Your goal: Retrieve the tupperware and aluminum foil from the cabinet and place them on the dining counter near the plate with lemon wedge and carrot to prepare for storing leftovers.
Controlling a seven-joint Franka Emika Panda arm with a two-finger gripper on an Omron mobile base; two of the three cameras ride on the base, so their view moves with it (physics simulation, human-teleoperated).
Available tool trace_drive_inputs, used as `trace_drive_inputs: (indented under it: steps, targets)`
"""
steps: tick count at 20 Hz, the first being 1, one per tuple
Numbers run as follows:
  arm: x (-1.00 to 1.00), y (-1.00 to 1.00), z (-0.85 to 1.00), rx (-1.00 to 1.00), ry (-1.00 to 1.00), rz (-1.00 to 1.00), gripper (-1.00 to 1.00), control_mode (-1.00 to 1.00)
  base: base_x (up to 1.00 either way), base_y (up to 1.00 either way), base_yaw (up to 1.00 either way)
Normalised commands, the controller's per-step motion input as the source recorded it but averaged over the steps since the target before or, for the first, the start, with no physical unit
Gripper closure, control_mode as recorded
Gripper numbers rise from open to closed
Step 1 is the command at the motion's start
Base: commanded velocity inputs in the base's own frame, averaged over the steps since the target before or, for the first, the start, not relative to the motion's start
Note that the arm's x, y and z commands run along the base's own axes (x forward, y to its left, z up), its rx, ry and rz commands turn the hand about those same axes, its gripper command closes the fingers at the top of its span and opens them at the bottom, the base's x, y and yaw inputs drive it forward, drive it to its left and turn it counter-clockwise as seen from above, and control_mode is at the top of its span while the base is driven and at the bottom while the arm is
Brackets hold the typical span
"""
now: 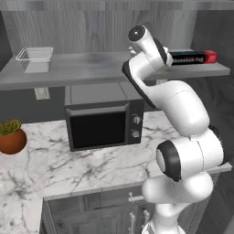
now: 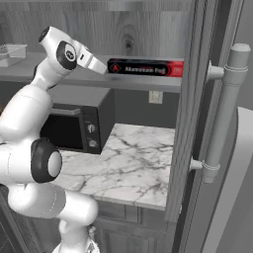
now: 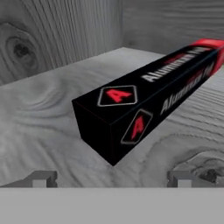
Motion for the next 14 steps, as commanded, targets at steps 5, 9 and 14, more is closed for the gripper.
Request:
trace_drive_inputs:
  steps: [5, 9, 14]
  targets:
    - [0.32, 0.0, 0.0, 0.0, 0.01, -0.11, -1.0, -1.0, 0.0, 0.0, 0.0]
    - [0.33, 0.0, 0.0, 0.0, 0.0, -0.11, -1.0, -1.0, 0.0, 0.0, 0.0]
    - [0.15, -0.06, -0.11, 0.0, 0.0, -0.12, -1.0, -1.0, 0.0, 0.0, 0.0]
